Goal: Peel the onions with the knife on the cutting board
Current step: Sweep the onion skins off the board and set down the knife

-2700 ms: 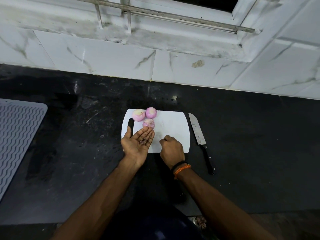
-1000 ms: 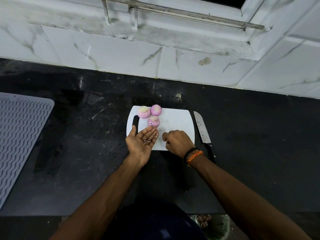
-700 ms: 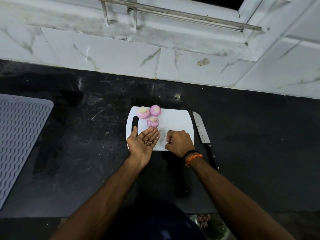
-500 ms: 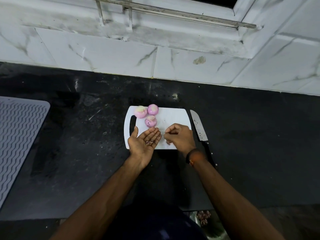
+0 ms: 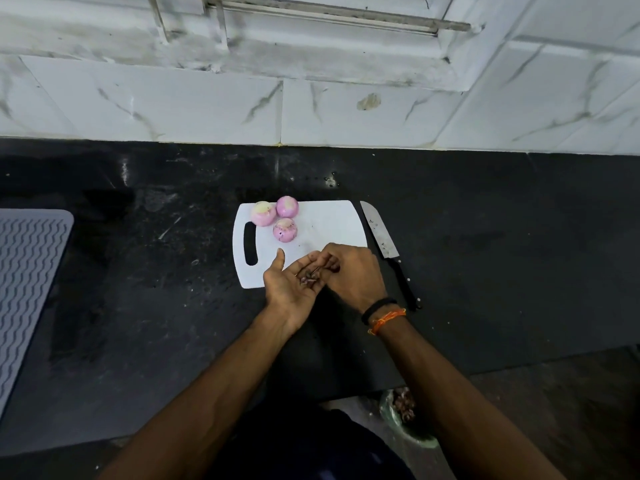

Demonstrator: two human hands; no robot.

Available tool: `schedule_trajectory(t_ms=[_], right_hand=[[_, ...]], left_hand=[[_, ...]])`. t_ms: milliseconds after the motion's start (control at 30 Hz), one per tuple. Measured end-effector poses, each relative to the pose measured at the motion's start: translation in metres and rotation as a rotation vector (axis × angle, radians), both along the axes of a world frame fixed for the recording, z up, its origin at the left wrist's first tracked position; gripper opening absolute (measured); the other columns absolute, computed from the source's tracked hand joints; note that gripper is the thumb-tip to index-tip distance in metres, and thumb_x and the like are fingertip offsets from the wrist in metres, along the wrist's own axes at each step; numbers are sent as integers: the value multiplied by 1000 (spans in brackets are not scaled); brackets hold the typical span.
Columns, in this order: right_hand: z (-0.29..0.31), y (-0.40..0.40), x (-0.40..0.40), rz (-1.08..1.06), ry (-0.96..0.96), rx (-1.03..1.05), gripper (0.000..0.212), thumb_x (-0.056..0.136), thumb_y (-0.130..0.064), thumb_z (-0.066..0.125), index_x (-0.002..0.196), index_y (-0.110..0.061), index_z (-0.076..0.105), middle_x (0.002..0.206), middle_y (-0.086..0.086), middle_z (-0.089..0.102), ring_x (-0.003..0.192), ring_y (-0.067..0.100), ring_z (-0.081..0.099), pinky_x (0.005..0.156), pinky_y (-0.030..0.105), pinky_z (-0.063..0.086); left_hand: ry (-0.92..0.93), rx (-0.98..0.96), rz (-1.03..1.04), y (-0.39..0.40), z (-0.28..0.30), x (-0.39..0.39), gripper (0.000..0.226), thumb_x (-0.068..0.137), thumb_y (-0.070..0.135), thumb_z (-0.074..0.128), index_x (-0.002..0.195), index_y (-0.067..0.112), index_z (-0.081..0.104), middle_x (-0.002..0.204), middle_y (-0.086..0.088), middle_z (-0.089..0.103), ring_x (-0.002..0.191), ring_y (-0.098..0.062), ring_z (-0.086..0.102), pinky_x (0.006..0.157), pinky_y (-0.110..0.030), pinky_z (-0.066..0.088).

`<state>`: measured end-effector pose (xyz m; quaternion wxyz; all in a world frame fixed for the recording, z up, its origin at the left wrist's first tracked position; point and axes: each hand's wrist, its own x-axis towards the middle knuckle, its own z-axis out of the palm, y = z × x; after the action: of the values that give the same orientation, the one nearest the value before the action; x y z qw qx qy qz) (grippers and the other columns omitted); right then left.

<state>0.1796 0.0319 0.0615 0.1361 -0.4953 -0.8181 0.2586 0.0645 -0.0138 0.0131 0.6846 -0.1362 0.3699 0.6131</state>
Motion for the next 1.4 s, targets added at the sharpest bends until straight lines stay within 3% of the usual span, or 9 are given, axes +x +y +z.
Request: schedule_trajectory(t_ms=[133,233,400,567,700,833,1033,1200,1400], right_hand=[[-1,-14,17,53,-35,40,29,78,-4,64,97,-23,77,87,-6,76,88,17,64,77,27,51],[-5,-22,33,20,-95,147,36,79,-4,61,107,-20,75,88,0,74,88,22,59,75,30,49],[-9,-31,64,-114,-120,190,33,74,-2,58,100,-13,74,86,4,65,86,25,58,69,36,50],[-8,-56,120,-353,24,129,36,79,-4,55,105,-15,77,98,5,72,90,24,67,81,35,55],[-12,-83,167,-521,51,151,30,83,-6,60,104,-17,77,96,0,74,87,19,69,79,35,56],[-24,-123,225,-685,88,118,46,78,-25,38,104,-17,76,96,0,72,86,20,68,77,35,56],[-86,-187,299,-841,38,129,45,80,-14,40,112,-13,73,110,4,69,100,23,64,85,33,52],[-159,-214,341,-916,17,14,53,82,-11,36,124,-9,68,121,8,65,106,28,63,85,39,57],[-256,-223,380,-1056,35,22,61,78,13,57,135,-10,60,131,8,59,116,23,57,93,29,50]], left_hand=[[13,-6,-50,-4,3,12,68,100,54,40,119,-7,65,119,-25,67,110,-37,63,108,-46,46],[29,-19,-95,-8,7,24,67,100,53,41,117,-7,65,117,-25,68,109,-35,63,106,-44,48],[52,17,-177,-11,11,49,68,101,52,41,119,-10,62,117,-28,68,111,-37,65,107,-46,47],[55,20,-341,-16,19,104,71,102,55,37,122,-9,61,120,-27,68,107,-34,67,94,-41,53],[48,19,-485,-22,18,156,75,101,59,33,120,-6,64,116,-23,69,103,-30,66,97,-39,51],[38,4,-670,-36,2,222,79,101,62,28,127,-5,61,124,-23,67,114,-31,65,102,-40,49],[114,-106,-844,-53,-47,321,82,100,64,30,133,-7,54,132,-24,62,125,-35,58,99,-41,49],[167,-105,-881,-50,-101,386,95,80,75,48,128,-6,57,126,-22,66,120,-32,62,108,-42,45],[203,-154,-960,-53,-216,445,72,98,55,43,135,-6,54,130,-23,64,124,-32,60,114,-43,39]])
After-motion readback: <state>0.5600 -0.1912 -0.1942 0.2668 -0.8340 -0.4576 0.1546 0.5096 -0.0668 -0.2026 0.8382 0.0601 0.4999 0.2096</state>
